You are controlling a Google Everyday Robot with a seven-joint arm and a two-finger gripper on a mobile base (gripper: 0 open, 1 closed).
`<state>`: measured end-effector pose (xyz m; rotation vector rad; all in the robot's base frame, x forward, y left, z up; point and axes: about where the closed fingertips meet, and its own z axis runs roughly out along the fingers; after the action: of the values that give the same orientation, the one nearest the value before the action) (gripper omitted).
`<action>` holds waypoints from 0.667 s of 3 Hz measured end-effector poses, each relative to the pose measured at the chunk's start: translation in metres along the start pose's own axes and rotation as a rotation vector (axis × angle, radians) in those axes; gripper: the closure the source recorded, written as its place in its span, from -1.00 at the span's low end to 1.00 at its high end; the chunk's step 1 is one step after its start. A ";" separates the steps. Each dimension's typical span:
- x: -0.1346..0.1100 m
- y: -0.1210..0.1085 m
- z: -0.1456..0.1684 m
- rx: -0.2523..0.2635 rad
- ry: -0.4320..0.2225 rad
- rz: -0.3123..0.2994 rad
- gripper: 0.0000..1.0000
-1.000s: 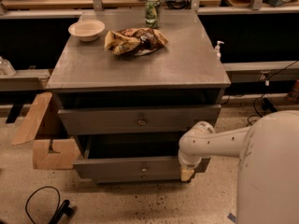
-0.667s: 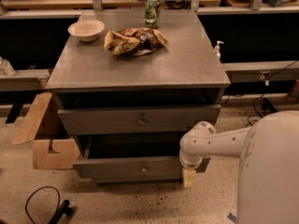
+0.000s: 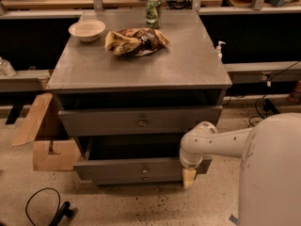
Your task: Open middle drawer
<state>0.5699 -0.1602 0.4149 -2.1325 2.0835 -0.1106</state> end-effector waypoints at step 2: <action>-0.005 0.050 -0.002 -0.091 0.048 0.022 -0.05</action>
Offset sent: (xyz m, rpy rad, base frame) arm -0.0957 0.0001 -0.0083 -0.0664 0.1687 -0.0694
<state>0.5203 -0.1559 0.4089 -2.1785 2.1781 -0.0671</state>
